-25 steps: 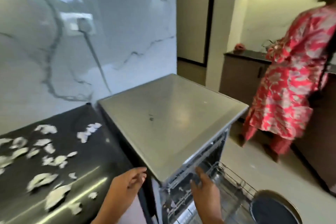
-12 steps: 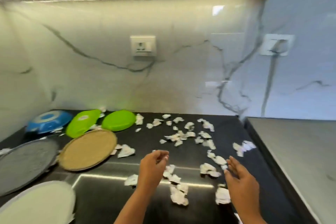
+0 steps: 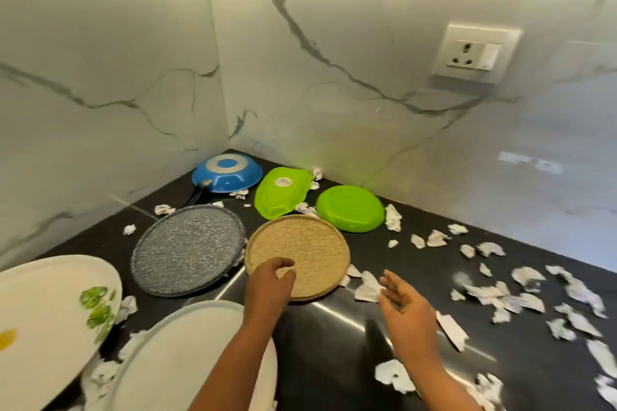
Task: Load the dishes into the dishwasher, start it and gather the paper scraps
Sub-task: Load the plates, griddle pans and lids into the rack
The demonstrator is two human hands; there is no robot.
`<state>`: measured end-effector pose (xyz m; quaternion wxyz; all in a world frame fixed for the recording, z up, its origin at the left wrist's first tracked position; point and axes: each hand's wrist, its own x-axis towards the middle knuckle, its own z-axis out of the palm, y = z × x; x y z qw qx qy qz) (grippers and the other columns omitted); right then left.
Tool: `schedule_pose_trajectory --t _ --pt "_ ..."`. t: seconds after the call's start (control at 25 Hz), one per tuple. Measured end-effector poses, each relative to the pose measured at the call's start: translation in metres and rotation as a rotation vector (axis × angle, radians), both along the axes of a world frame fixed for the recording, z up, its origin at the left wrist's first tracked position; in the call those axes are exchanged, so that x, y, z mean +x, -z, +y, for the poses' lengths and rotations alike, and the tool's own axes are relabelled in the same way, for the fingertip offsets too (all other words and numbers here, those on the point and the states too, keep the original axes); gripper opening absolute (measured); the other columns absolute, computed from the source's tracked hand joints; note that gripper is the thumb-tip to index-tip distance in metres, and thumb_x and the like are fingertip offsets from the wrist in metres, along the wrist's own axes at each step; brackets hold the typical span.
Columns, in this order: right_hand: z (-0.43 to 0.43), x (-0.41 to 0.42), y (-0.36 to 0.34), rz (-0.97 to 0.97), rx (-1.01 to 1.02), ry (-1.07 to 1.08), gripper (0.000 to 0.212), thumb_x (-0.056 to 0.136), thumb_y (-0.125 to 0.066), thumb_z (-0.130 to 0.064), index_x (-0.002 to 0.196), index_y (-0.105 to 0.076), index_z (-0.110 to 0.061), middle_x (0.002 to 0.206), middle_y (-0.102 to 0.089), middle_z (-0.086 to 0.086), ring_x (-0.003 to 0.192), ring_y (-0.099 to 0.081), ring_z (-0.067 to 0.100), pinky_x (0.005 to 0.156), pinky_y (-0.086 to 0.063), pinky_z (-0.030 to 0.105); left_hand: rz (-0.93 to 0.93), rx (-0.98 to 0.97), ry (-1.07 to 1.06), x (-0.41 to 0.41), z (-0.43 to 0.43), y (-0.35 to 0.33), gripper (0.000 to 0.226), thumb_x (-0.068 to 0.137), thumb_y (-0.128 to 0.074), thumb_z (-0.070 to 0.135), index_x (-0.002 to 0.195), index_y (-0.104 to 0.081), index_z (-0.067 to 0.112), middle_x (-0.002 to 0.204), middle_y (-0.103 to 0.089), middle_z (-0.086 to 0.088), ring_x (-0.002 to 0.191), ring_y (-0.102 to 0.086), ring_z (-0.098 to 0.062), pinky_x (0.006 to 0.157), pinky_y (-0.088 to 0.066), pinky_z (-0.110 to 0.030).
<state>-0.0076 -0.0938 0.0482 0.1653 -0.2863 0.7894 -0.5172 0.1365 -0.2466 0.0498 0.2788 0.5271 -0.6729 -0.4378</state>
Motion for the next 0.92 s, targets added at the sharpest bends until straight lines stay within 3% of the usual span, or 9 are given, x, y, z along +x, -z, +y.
schedule_pose_trajectory --t 0.16,0.32,0.44,0.56,0.76,0.92 --pt "-0.063 0.023 0.017 -0.053 0.067 -0.09 0.039 0.079 -0.064 0.002 0.109 -0.062 -0.023 0.092 -0.068 0.0 0.086 -0.064 0.016 0.08 -0.049 0.027 -0.097 0.063 -0.068 0.023 -0.053 0.013 0.034 0.086 -0.062 0.017 0.119 -0.061 0.012 0.122 -0.061 -0.012 0.11 -0.056 -0.026 0.089 -0.042 -0.033" --pt "-0.096 0.024 0.033 -0.18 0.128 0.02 0.023 0.08 -0.067 -0.009 0.102 -0.06 -0.012 0.092 -0.066 0.005 0.088 -0.062 0.022 0.082 -0.049 0.035 -0.157 0.073 -0.084 0.018 -0.069 0.025 0.042 0.085 -0.063 0.02 0.125 -0.056 0.01 0.125 -0.056 -0.015 0.111 -0.054 -0.03 0.087 -0.043 -0.035" --pt "-0.113 0.016 0.041 -0.319 0.114 0.132 0.032 0.076 -0.071 -0.014 0.103 -0.053 -0.011 0.095 -0.063 0.005 0.091 -0.063 0.026 0.084 -0.051 0.045 -0.165 0.046 -0.14 0.011 -0.071 0.027 0.04 0.085 -0.063 0.02 0.123 -0.057 0.011 0.127 -0.05 -0.013 0.109 -0.053 -0.03 0.083 -0.041 -0.033" --pt "-0.12 0.012 0.047 -0.345 0.122 0.146 0.038 0.072 -0.073 -0.011 0.099 -0.047 -0.017 0.097 -0.063 0.011 0.087 -0.064 0.032 0.078 -0.053 0.053 -0.12 0.061 -0.191 0.012 -0.075 0.026 0.039 0.085 -0.061 0.012 0.123 -0.056 0.008 0.126 -0.048 -0.014 0.103 -0.053 -0.03 0.082 -0.041 -0.034" --pt "-0.121 0.012 0.045 -0.328 0.114 0.113 0.056 0.07 -0.075 -0.005 0.109 -0.039 -0.023 0.104 -0.06 0.005 0.085 -0.059 0.034 0.074 -0.053 0.046 -0.048 0.044 -0.211 0.018 -0.08 0.034 0.04 0.08 -0.06 0.001 0.119 -0.059 0.007 0.118 -0.056 -0.013 0.09 -0.052 -0.023 0.074 -0.038 -0.03" --pt "-0.112 0.003 0.04 -0.387 0.039 0.089 0.049 0.073 -0.069 0.008 0.107 -0.045 -0.018 0.097 -0.063 0.01 0.07 -0.058 0.024 0.05 -0.044 0.03 0.016 0.107 -0.235 0.015 -0.081 0.029 0.048 0.083 -0.058 0.001 0.13 -0.05 0.006 0.084 -0.058 -0.003 0.077 -0.051 -0.022 0.066 -0.037 -0.031"
